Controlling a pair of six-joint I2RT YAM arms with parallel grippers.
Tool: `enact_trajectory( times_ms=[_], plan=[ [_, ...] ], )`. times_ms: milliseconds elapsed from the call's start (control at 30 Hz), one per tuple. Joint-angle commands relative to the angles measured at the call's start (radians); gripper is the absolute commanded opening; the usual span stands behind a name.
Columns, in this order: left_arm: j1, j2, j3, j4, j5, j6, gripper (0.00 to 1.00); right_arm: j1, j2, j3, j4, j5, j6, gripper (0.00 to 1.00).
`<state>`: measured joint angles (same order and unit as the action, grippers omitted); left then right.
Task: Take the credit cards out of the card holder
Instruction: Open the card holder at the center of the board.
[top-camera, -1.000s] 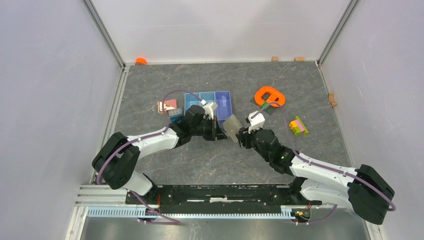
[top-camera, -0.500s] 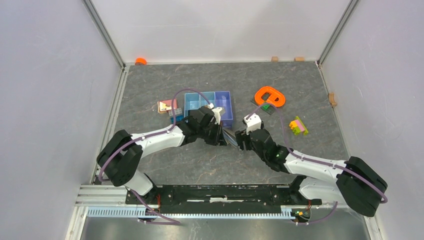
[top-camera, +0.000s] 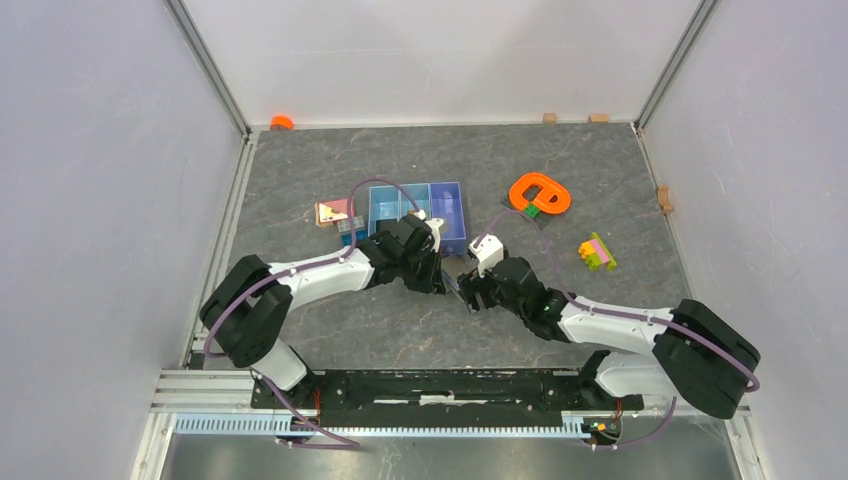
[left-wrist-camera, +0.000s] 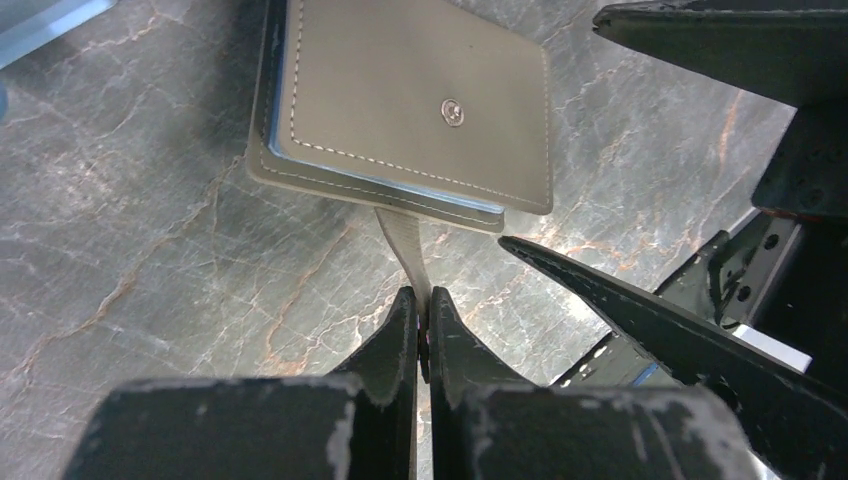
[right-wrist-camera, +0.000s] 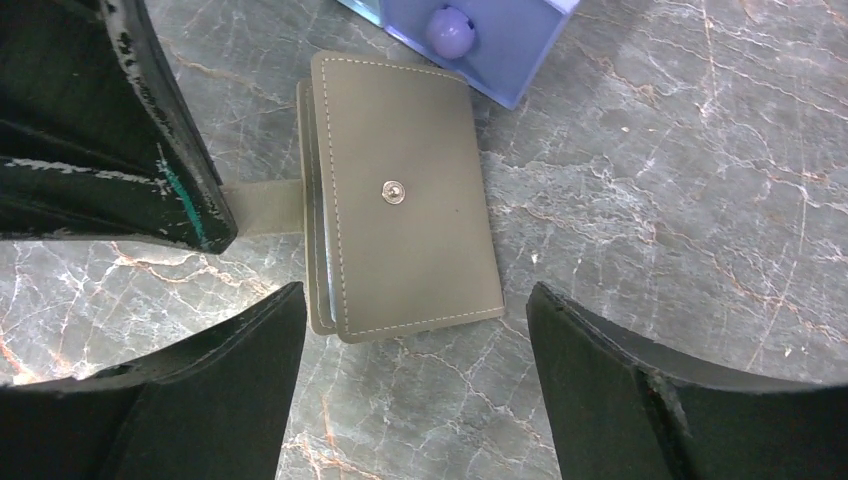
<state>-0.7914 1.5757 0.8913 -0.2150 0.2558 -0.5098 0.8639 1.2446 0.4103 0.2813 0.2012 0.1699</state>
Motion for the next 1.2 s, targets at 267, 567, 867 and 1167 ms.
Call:
enact_trajectory(
  times_ms=[267, 567, 867, 1167],
  plan=[
    [0.002, 0.064, 0.074, -0.064, -0.002, 0.059, 0.02, 0.001, 0.119, 0.093, 0.009, -0.007, -0.026, 0.88],
    [0.003, 0.077, 0.090, -0.098, -0.039, 0.077, 0.02, -0.041, 0.199, 0.124, 0.016, -0.097, 0.013, 0.91],
    [0.003, 0.080, 0.098, -0.117, -0.066, 0.085, 0.02, -0.132, 0.189, 0.091, 0.037, -0.181, 0.082, 0.46],
    [0.003, 0.076, 0.102, -0.128, -0.079, 0.091, 0.02, -0.246, 0.054, -0.040, 0.139, -0.262, 0.169, 0.57]
  ],
)
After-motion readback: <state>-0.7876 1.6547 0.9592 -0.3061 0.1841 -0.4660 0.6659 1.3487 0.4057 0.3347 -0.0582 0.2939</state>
